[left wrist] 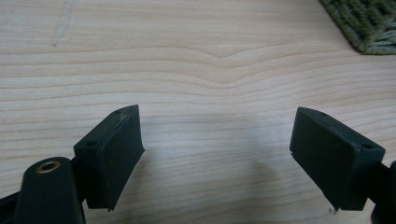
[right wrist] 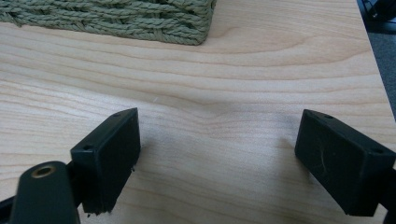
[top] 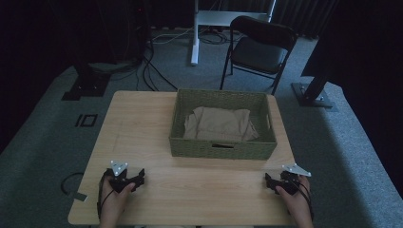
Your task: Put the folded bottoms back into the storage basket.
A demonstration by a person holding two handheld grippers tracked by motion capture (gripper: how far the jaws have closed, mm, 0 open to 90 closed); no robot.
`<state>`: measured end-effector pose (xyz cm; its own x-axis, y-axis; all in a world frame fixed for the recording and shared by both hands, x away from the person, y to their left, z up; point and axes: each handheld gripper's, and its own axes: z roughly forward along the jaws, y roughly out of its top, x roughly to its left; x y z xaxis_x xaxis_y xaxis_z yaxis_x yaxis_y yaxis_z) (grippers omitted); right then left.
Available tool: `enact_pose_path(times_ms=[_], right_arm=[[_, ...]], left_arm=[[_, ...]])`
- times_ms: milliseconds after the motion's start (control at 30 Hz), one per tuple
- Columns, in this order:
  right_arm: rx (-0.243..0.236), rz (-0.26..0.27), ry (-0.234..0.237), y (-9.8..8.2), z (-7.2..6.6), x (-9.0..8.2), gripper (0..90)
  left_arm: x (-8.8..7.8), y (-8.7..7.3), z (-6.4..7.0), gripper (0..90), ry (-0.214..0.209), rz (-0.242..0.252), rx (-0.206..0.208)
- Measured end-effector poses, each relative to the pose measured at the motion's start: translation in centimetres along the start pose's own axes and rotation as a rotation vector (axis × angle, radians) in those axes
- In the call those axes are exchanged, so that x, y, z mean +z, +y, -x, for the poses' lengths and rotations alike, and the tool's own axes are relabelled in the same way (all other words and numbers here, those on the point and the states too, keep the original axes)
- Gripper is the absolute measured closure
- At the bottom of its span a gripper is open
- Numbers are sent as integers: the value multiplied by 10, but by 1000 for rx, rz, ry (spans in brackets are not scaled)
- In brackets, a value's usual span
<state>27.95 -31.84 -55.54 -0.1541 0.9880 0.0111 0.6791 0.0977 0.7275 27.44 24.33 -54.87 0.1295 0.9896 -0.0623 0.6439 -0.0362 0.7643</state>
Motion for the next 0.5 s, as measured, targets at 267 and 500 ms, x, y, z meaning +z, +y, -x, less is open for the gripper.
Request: enact_pose_path(times_ms=[267,500], right_arm=[[3,-1,-3,0,0,0,132],[3,0,-2,0,0,0,131]], left_arm=[[1,-1,-6,179,37,-43,-46],[2,0,-5,179,71,-51,-42]])
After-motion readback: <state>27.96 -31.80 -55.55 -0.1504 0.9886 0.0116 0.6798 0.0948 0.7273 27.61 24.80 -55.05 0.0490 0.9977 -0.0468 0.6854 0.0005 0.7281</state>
